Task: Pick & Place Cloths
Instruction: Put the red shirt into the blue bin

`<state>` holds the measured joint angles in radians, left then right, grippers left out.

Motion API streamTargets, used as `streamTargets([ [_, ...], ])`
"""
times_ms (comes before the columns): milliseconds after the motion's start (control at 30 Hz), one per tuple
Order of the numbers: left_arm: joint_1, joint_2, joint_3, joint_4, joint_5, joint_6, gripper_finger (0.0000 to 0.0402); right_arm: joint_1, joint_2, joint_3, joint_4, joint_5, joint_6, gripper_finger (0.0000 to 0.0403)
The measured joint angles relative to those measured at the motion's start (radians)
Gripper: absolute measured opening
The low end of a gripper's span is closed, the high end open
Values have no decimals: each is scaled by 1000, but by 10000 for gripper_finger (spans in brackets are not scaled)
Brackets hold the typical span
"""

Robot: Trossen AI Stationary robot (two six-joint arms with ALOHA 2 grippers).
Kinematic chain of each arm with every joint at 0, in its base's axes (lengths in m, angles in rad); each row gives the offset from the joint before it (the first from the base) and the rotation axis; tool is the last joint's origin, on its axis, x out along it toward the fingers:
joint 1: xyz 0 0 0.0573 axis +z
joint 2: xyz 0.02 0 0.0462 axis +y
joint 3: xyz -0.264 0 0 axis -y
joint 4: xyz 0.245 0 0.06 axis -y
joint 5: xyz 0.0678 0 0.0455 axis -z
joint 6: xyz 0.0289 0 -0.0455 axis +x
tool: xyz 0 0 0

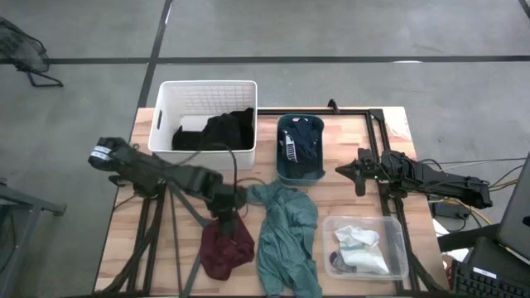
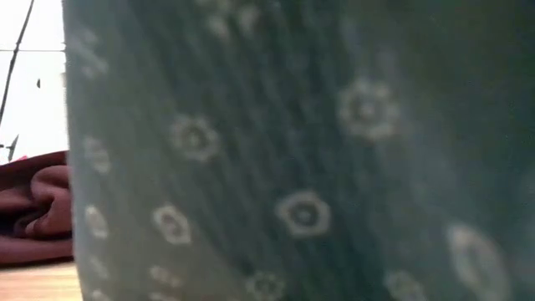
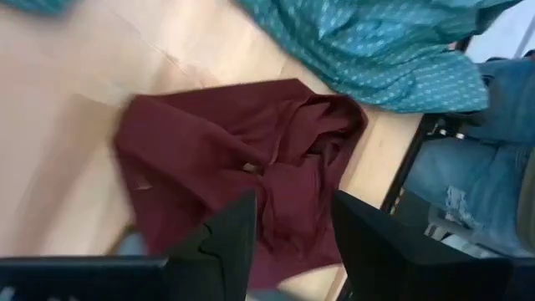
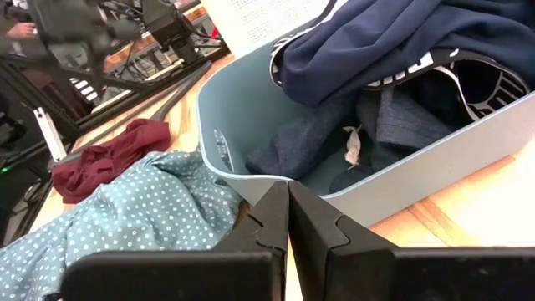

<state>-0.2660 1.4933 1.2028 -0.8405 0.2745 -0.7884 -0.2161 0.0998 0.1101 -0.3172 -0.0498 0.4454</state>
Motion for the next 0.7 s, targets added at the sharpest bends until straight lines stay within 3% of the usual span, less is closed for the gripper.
streamTargets([
  [200,-32,2,-253,261,-12,-239,161,0,0,0,0,0,0,8],
  [400,-32,2,-387,307,-76,-413,161,0,0,0,0,0,0,8],
  [600,-31,2,-441,478,-89,-393,159,0,0,0,0,0,0,8],
  [700,-30,1,-449,604,-92,-369,139,0,0,0,0,0,0,8],
])
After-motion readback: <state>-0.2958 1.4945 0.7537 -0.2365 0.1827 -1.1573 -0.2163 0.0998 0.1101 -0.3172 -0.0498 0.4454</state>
